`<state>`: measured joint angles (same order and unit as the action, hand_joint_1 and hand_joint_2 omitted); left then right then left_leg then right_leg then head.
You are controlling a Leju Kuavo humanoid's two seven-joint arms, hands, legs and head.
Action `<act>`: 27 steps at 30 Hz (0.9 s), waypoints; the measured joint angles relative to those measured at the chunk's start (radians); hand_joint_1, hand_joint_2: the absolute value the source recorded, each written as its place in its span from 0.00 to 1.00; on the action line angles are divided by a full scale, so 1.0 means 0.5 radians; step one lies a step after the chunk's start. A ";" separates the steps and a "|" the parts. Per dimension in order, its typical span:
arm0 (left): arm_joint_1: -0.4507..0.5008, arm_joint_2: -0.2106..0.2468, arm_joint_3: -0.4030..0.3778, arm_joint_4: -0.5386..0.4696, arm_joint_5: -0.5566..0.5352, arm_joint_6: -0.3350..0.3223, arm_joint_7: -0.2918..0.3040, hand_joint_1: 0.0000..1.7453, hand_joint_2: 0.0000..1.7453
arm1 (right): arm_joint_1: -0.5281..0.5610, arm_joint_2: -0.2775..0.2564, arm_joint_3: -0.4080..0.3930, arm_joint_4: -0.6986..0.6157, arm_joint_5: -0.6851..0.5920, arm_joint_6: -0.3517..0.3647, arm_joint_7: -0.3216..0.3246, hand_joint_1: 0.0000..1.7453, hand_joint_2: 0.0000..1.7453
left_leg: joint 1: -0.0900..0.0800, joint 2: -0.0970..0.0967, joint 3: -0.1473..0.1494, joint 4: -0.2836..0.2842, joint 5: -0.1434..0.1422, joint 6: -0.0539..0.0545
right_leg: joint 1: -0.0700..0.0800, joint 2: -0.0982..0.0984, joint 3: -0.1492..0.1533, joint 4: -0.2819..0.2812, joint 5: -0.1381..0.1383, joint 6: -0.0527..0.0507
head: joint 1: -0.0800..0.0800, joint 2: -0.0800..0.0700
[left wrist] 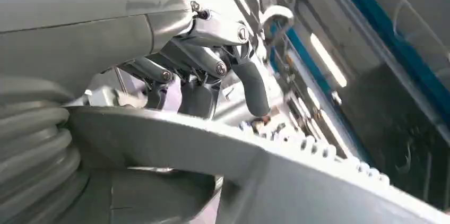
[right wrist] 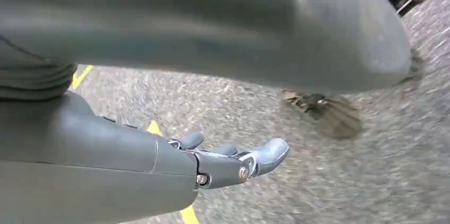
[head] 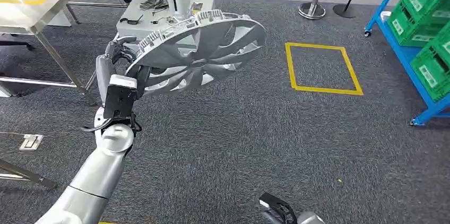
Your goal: Take the parts from the cabinet and place them on the table.
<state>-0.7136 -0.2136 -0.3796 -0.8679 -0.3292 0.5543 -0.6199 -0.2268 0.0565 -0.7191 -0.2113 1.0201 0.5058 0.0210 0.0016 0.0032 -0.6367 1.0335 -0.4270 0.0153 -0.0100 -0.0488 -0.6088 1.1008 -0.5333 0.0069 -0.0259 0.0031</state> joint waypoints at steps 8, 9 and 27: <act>0.011 -0.011 -0.001 0.009 0.000 -0.014 -0.001 1.00 1.00 | 0.022 0.000 0.000 0.000 0.006 0.000 0.009 0.00 0.00 | 0.002 -0.223 -0.002 0.015 0.003 0.001 | -0.012 0.184 -0.036 -0.056 0.155 -0.015 | 0.003 0.000; 0.009 -0.011 -0.001 0.009 0.000 -0.014 -0.002 1.00 1.00 | 0.020 0.000 0.000 0.000 0.006 -0.001 0.009 0.00 0.00 | -0.005 -0.241 -0.011 0.016 0.007 -0.015 | -0.014 0.253 -0.016 -0.096 0.116 -0.008 | 0.002 0.000; -0.009 0.035 -0.006 0.029 0.031 -0.137 0.012 1.00 1.00 | 0.006 0.003 0.000 -0.001 0.018 -0.001 0.015 0.00 0.00 | -0.022 0.092 0.002 0.018 -0.022 -0.042 | 0.020 -0.160 0.019 -0.119 0.123 -0.033 | -0.001 0.000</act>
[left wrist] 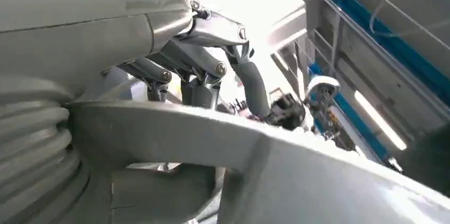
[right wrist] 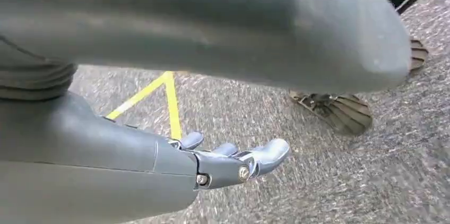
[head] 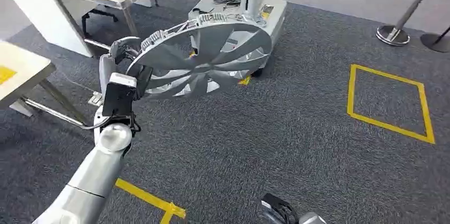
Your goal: Take the parts from the cabinet and place them on the table.
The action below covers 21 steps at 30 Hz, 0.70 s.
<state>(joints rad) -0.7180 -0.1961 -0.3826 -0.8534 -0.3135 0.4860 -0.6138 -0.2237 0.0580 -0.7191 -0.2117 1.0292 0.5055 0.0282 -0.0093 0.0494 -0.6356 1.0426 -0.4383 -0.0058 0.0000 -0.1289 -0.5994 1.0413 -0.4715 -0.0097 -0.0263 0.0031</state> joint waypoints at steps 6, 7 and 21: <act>-0.001 -0.015 -0.001 0.009 -0.027 0.043 -0.002 1.00 1.00 | -0.001 0.001 0.000 0.001 0.008 0.000 0.013 0.00 0.00 | 0.025 -0.151 -0.004 -0.017 0.027 0.054 | -0.025 0.243 -0.227 0.501 -0.259 0.056 | 0.006 0.000; 0.001 -0.015 -0.001 0.013 -0.029 0.051 -0.005 1.00 1.00 | 0.002 0.001 0.000 0.001 0.008 0.001 0.014 0.00 0.00 | 0.024 -0.177 -0.004 -0.016 0.027 0.054 | -0.025 0.248 -0.283 0.599 -0.276 0.057 | 0.006 0.000; 0.012 0.001 -0.001 0.031 -0.057 0.094 -0.019 1.00 1.00 | -0.004 0.002 0.000 0.000 0.018 0.000 0.016 0.00 0.00 | 0.028 -0.125 -0.250 0.417 -0.179 -0.057 | -0.034 0.226 -0.008 -0.029 0.035 -0.040 | -0.010 0.000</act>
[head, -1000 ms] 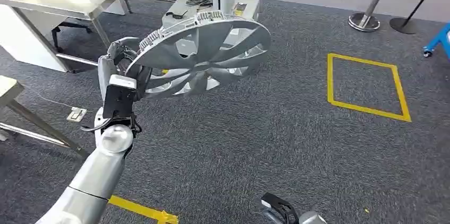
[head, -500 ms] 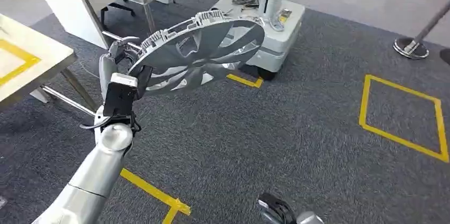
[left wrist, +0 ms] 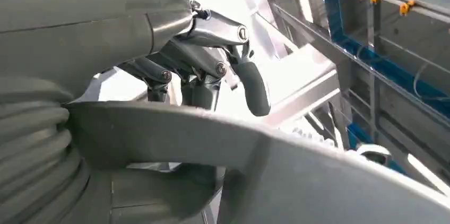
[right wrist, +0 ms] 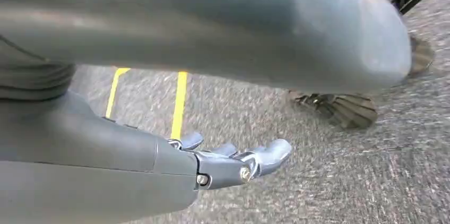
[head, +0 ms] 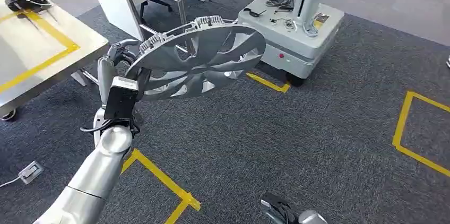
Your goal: Take the parts from the cabinet and place them on the table.
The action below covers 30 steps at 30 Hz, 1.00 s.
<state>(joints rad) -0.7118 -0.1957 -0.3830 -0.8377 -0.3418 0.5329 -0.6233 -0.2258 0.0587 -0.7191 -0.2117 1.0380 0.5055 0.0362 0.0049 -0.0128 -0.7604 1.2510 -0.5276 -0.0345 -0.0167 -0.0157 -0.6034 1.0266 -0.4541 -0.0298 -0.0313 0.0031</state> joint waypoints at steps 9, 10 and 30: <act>-0.004 -0.009 0.000 0.008 -0.001 -0.001 0.001 1.00 1.00 | -0.001 -0.002 0.000 0.000 0.000 0.000 0.000 0.00 0.00 | -0.020 0.124 0.243 -0.413 0.189 0.052 | 0.031 -0.190 0.010 0.030 -0.034 0.049 | 0.010 0.000; -0.003 -0.005 0.000 0.009 -0.001 -0.001 0.002 1.00 1.00 | -0.002 -0.002 0.000 0.000 -0.001 0.001 0.001 0.00 0.00 | -0.024 0.102 0.237 -0.411 0.190 0.065 | 0.027 -0.214 0.016 0.024 -0.034 0.059 | 0.009 0.000; -0.012 -0.054 -0.004 0.098 0.031 -0.018 0.013 1.00 1.00 | 0.029 -0.005 0.000 0.000 -0.008 0.000 0.004 0.00 0.00 | 0.001 -0.005 0.043 -0.098 0.044 0.003 | -0.006 0.028 0.015 -0.009 -0.002 0.014 | -0.002 0.000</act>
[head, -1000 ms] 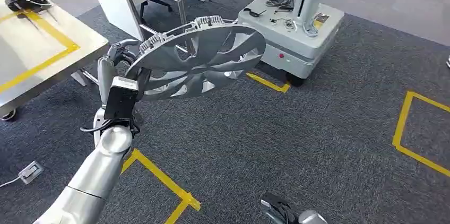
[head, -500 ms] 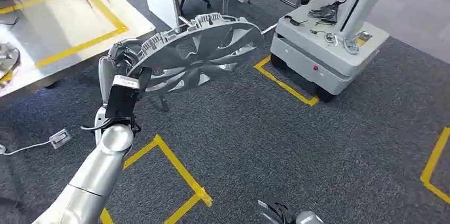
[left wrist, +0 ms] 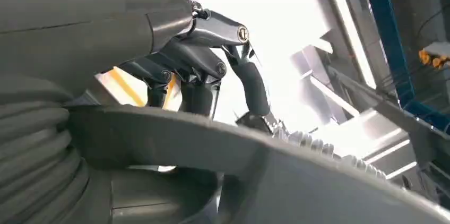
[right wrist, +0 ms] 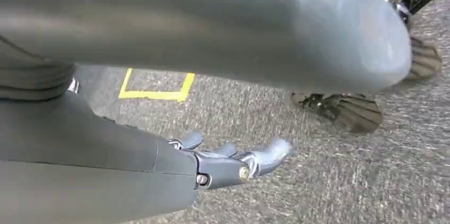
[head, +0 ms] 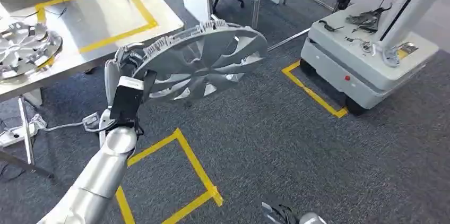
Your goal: Take the parts from the cabinet and place them on the table.
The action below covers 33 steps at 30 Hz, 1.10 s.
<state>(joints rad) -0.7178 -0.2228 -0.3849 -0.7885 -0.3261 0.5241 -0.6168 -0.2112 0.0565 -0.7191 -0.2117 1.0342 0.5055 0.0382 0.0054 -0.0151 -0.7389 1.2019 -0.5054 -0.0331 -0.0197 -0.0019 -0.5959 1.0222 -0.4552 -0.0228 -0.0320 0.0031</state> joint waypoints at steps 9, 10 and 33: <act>-0.004 -0.013 -0.002 0.048 0.000 -0.004 0.002 1.00 1.00 | 0.005 -0.002 0.000 0.000 0.002 0.000 -0.001 0.00 0.00 | -0.018 0.150 0.189 -0.306 0.146 0.051 | 0.031 -0.193 0.007 0.037 -0.042 0.045 | 0.011 0.000; -0.003 -0.011 -0.002 0.054 0.002 -0.005 0.002 1.00 1.00 | 0.003 -0.002 -0.001 0.000 0.005 0.000 0.000 0.00 0.00 | -0.024 0.126 0.181 -0.302 0.148 0.063 | 0.033 -0.219 0.013 0.030 -0.038 0.054 | 0.011 0.000; -0.011 0.098 0.035 0.005 0.023 0.017 0.033 1.00 1.00 | -0.016 0.012 -0.001 0.000 0.017 0.001 0.000 0.00 0.00 | 0.017 0.017 -0.128 0.245 -0.050 -0.021 | -0.001 -0.043 0.016 -0.005 -0.007 0.004 | 0.011 0.000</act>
<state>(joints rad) -0.7232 -0.1736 -0.3674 -0.7858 -0.3147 0.5325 -0.6004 -0.2192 0.0626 -0.7195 -0.2117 1.0426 0.5058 0.0381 0.0142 -0.0065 -0.8029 1.3243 -0.5305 -0.0436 -0.0204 -0.0235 -0.5879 1.0195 -0.4585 -0.0206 -0.0263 0.0030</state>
